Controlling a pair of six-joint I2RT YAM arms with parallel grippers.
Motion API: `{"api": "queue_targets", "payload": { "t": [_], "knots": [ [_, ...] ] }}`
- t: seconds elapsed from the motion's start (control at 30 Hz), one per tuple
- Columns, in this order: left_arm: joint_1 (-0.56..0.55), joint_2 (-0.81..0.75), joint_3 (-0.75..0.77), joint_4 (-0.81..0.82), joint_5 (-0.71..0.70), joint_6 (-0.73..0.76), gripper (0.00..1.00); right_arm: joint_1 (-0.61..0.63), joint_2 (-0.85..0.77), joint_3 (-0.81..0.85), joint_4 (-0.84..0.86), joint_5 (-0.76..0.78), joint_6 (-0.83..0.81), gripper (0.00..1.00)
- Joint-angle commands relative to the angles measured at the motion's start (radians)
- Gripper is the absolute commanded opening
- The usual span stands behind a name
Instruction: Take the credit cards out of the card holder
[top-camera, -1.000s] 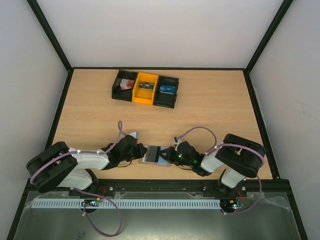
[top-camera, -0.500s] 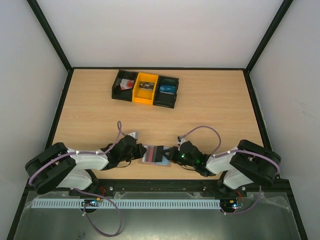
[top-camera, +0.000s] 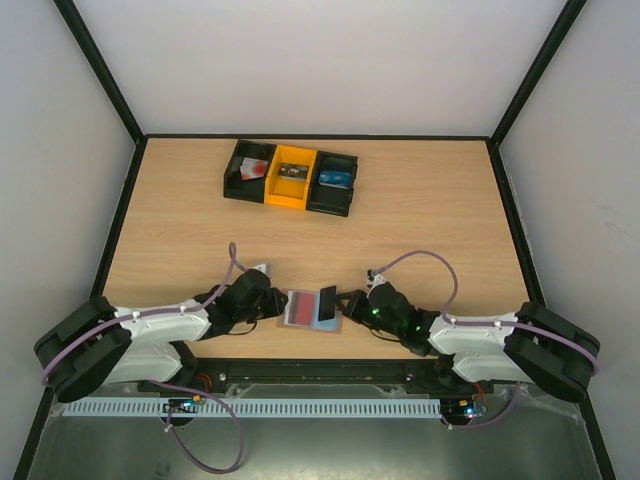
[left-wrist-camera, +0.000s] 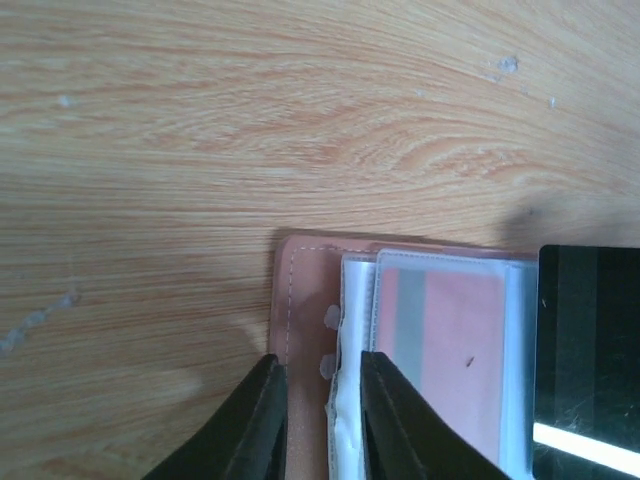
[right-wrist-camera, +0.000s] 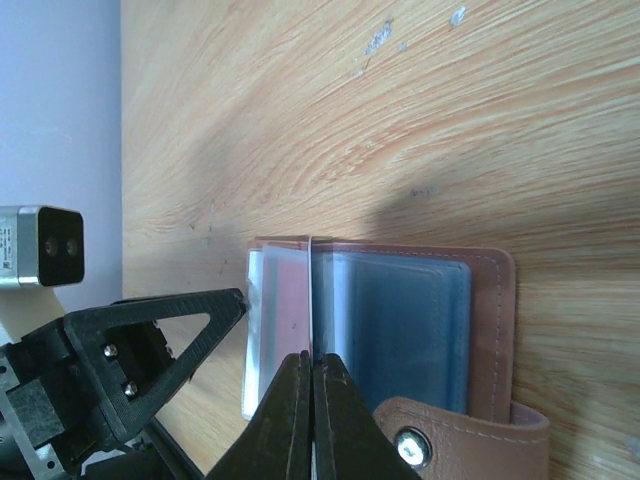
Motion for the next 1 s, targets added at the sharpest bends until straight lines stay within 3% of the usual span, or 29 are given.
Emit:
{"api": "queue_targets", "payload": {
  "t": [0.0,0.2,0.3,0.5,0.7,0.97],
  "knots": [
    [0.001,-0.045,0.041,-0.093,-0.025,0.020,0.26,-0.005,-0.063,0.004,-0.103,0.051,0.028,0.02],
    [-0.001,-0.118,0.085,-0.113,-0.037,0.184,0.35,-0.006,-0.157,0.056,-0.208,0.040,0.139,0.02],
    [0.002,-0.168,0.092,-0.108,-0.023,0.212,0.36,-0.006,-0.194,0.082,-0.203,0.029,0.100,0.02],
    [0.029,-0.264,0.166,-0.212,0.031,0.029,0.44,-0.004,-0.214,0.160,-0.230,0.095,-0.295,0.02],
    [0.074,-0.340,0.232,-0.327,0.110,-0.173,0.53,0.005,-0.241,0.111,-0.078,0.090,-0.543,0.02],
    [0.136,-0.426,0.151,-0.156,0.367,-0.498,0.60,0.090,-0.267,0.063,0.089,0.160,-0.916,0.02]
  ]
}}
